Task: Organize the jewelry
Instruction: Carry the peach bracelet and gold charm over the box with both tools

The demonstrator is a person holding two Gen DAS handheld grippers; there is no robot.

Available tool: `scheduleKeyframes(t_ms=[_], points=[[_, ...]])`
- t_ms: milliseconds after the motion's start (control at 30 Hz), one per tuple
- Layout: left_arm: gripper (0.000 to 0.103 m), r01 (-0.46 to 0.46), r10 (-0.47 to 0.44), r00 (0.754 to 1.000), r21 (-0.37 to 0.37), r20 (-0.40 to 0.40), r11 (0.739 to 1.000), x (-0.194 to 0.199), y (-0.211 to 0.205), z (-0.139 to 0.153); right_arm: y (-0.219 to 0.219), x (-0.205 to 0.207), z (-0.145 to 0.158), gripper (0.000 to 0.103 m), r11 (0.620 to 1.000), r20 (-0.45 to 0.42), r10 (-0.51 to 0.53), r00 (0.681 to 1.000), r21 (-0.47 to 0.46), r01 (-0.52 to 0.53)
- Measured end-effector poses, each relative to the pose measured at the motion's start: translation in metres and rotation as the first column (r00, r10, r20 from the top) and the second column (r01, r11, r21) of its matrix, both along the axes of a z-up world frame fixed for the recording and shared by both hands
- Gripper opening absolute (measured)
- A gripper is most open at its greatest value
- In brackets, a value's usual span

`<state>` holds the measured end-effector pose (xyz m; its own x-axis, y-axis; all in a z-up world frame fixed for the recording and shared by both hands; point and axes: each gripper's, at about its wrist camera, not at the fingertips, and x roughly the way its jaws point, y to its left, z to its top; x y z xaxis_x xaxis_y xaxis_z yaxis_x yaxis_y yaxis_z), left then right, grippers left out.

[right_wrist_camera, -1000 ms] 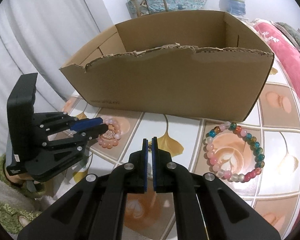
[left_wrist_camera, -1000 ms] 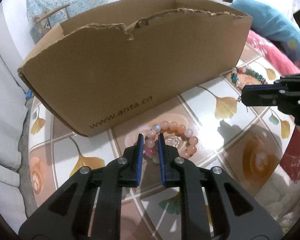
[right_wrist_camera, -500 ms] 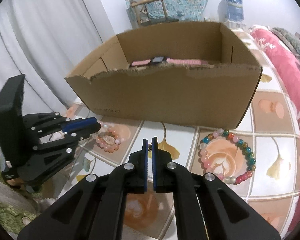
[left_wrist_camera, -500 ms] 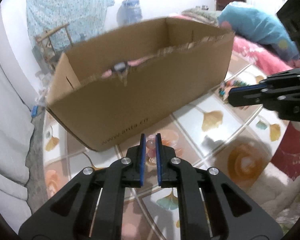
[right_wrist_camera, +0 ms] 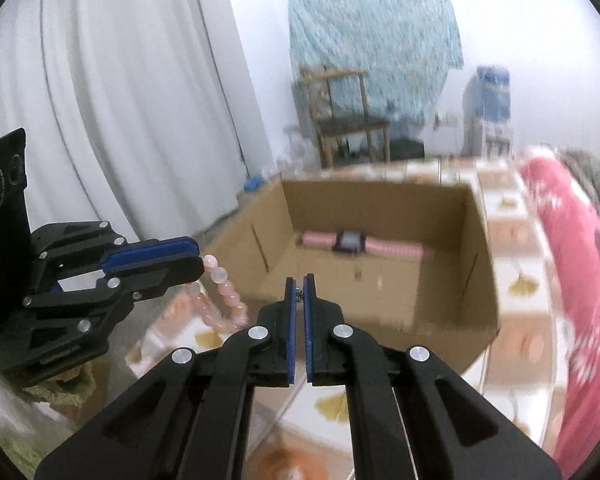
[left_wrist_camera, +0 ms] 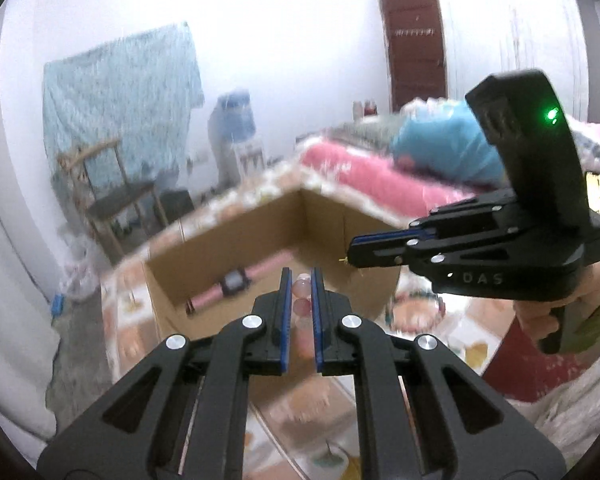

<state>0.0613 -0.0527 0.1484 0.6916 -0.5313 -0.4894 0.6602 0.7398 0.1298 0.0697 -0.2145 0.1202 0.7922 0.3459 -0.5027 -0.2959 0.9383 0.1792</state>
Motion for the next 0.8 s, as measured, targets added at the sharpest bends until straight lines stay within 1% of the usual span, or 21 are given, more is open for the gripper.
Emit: scheduleKeyframes(t_ms=[100,167,233,300,333,400,433,500,533,600,633,700,733,800], points=[[0.008,-0.015,0.016,0.999,-0.027,0.038,1.000,0.013,-0.002,0.013,-0.005,0.009,0.013,0.004,1.000,0.037,-0.010,0.999,0.005,0.010],[0.008,-0.021,0.023,0.999,-0.040,0.037,0.999,0.025,-0.003,0.014,-0.009,0.018,0.017,0.004,1.000,0.052,-0.024,0.998,0.003,0.024],[0.008,-0.035,0.035,0.999,-0.050,-0.012,0.998,0.045,-0.005,0.008,-0.012,0.025,0.017,0.004,0.999,0.053,-0.033,0.998,0.011,0.032],[0.008,-0.041,0.036,0.996,-0.062,-0.088,0.997,0.065,-0.005,-0.001,-0.015,0.031,0.014,0.004,0.999,0.045,-0.030,0.999,0.029,0.029],[0.008,-0.041,0.032,0.990,-0.062,-0.140,0.997,0.079,-0.005,-0.009,-0.017,0.036,0.011,0.004,0.999,0.038,-0.030,0.999,0.033,0.029],[0.008,-0.034,0.017,0.970,-0.069,-0.242,0.997,0.102,-0.007,-0.025,-0.018,0.042,0.005,0.004,0.999,0.019,-0.018,1.000,0.041,0.018],[0.008,-0.024,0.004,0.960,-0.068,-0.279,0.997,0.109,-0.009,-0.031,-0.019,0.046,0.000,0.004,0.999,0.000,-0.012,1.000,0.049,0.012],[0.008,-0.012,-0.009,0.933,-0.056,-0.361,0.998,0.125,-0.013,-0.047,-0.023,0.058,-0.009,0.004,0.998,-0.041,0.005,0.999,0.070,-0.002],[0.008,-0.003,-0.018,0.923,-0.054,-0.384,0.999,0.130,-0.013,-0.052,-0.024,0.062,-0.012,0.004,0.997,-0.059,0.009,0.998,0.078,-0.005],[0.008,0.004,-0.017,0.895,-0.031,-0.445,0.999,0.142,-0.016,-0.066,-0.028,0.072,-0.018,0.004,0.996,-0.092,0.013,0.996,0.089,-0.005],[0.008,0.006,-0.015,0.887,-0.021,-0.461,1.000,0.145,-0.015,-0.072,-0.030,0.077,-0.021,0.004,0.996,-0.107,0.014,0.994,0.091,-0.004],[0.008,0.007,-0.006,0.864,0.002,-0.504,1.000,0.153,-0.015,-0.084,-0.033,0.085,-0.024,0.004,0.995,-0.124,0.014,0.992,0.099,-0.001],[0.008,0.006,0.001,0.844,0.012,-0.536,1.000,0.157,-0.014,-0.091,-0.034,0.087,-0.024,0.004,0.995,-0.127,0.016,0.992,0.105,-0.003],[0.008,0.000,0.013,0.816,0.021,-0.577,1.000,0.164,-0.011,-0.102,-0.035,0.090,-0.026,0.004,0.993,-0.134,0.014,0.991,0.115,0.001]])
